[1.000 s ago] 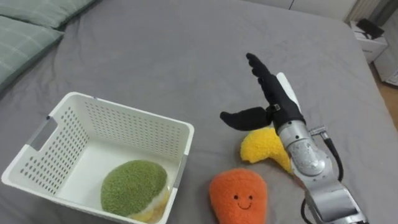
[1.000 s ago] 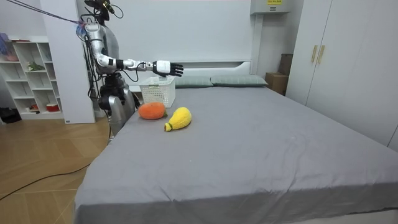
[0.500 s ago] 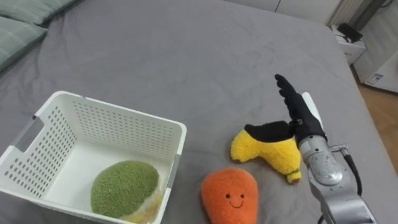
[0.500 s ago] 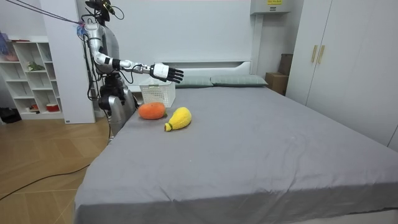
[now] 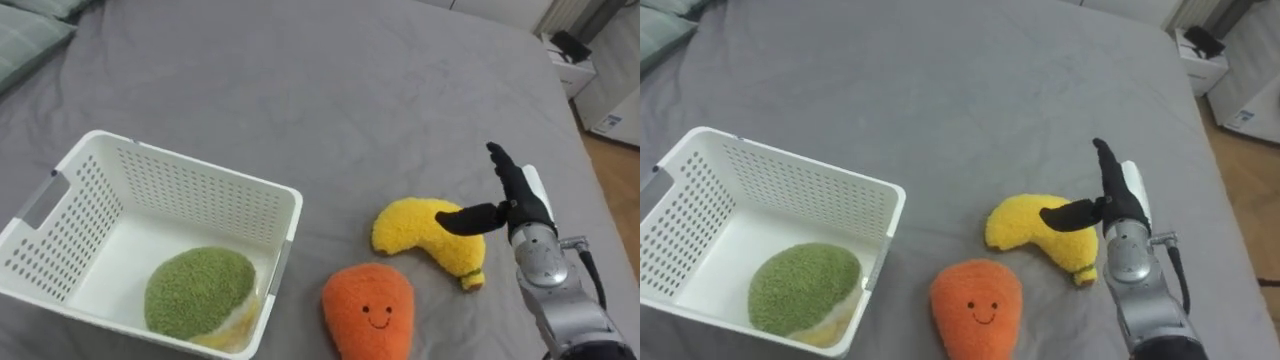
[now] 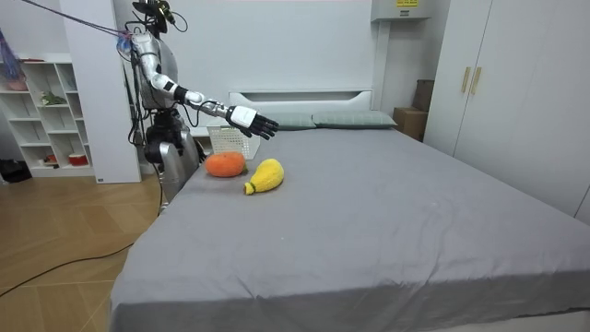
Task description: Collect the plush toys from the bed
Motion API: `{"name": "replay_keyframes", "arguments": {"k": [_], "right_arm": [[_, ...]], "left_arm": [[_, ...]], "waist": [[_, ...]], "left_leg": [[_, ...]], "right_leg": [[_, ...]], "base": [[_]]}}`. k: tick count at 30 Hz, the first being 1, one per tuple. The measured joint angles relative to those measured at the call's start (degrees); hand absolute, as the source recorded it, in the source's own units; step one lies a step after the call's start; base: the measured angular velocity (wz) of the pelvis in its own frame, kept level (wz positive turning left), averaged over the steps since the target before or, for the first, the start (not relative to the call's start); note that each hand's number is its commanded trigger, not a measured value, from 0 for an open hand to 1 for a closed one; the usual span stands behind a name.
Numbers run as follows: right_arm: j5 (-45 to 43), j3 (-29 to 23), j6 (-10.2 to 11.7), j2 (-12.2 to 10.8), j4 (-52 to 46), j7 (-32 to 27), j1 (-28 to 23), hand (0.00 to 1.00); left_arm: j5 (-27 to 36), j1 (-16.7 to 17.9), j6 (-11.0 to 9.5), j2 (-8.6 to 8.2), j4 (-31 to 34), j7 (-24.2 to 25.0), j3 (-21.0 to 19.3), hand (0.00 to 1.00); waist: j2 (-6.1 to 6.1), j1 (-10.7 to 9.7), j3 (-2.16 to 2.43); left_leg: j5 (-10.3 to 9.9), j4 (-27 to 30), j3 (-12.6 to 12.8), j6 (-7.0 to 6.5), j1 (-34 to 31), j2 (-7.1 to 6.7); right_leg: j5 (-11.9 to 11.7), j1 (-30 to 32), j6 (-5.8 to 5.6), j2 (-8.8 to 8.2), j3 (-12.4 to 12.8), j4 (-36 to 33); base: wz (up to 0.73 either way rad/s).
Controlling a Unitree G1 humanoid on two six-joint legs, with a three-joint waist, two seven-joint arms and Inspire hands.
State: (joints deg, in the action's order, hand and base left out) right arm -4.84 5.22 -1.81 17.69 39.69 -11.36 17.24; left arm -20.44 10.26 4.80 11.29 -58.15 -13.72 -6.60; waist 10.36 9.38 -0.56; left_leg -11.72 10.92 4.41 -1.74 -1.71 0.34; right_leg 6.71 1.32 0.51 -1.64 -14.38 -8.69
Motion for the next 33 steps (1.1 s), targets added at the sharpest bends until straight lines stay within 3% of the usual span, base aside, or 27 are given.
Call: {"name": "replay_keyframes", "arguments": {"k": [5,10,13,19,23,27,33], "right_arm": [[-0.1,2.7,2.5,0.9,4.1,-1.5,2.7,0.0],[-0.1,4.2,3.7,1.0,10.2,-1.8,4.9,0.0],[-0.1,4.9,3.8,1.4,15.5,-1.8,7.0,0.0],[-0.7,4.8,4.5,2.6,21.0,-3.6,10.2,0.0],[-2.3,5.0,4.6,3.4,23.1,-4.2,10.7,0.0],[-2.5,9.5,4.6,3.7,24.6,-4.2,11.3,0.0],[-2.9,12.0,4.1,3.9,28.3,-3.8,12.9,0.0]], "left_arm": [[0.9,-2.0,-0.7,0.81,0.0,-1.3,2.0,0.0],[0.8,-2.5,-1.7,1.08,0.1,-2.0,2.4,0.0],[0.8,-3.4,-2.0,1.14,0.1,-2.0,2.6,0.0],[0.7,-4.5,-2.8,1.14,0.1,-1.9,2.9,0.0],[0.7,-5.2,-2.8,1.12,0.1,-1.9,3.6,0.0],[1.8,-5.3,-2.8,1.56,0.3,-2.4,6.4,0.0],[4.2,-5.8,-3.5,2.35,0.7,-2.4,9.8,0.0]], "waist": [[0.36,1.8,-0.21],[0.36,2.1,-0.37],[0.43,2.2,-0.53],[-0.15,2.6,-1.35],[-0.15,3.8,-1.51],[-0.3,4.0,-1.63],[-0.13,4.3,-1.76]], "left_leg": [[0.4,0.6,0.1,-0.02,-3.6,0.02],[0.6,1.0,-1.6,0.05,-6.2,-0.1],[0.9,1.0,-2.6,0.17,-7.9,-0.16],[1.1,1.1,-3.3,0.39,-10.0,-0.13],[1.2,1.5,-3.3,0.41,-11.8,-0.08],[1.2,1.6,-3.6,0.42,-12.7,0.05],[1.2,1.5,-3.9,0.42,-12.8,0.12]], "right_leg": [[-0.3,3.4,0.15,-0.13,-0.3,0.0],[-0.3,5.5,0.16,-0.23,-1.6,0.2],[-0.3,6.7,0.16,-0.26,-1.9,0.2],[-0.3,8.4,0.17,-0.23,-3.1,0.2],[-0.3,10.3,0.22,-0.23,-3.1,0.2],[-0.3,10.9,0.23,-0.34,-3.7,0.2],[-0.3,10.9,0.22,-0.49,-4.5,0.2]], "base": [[0.01],[0.15],[0.18],[0.06],[-0.01],[0.02],[0.01]]}}
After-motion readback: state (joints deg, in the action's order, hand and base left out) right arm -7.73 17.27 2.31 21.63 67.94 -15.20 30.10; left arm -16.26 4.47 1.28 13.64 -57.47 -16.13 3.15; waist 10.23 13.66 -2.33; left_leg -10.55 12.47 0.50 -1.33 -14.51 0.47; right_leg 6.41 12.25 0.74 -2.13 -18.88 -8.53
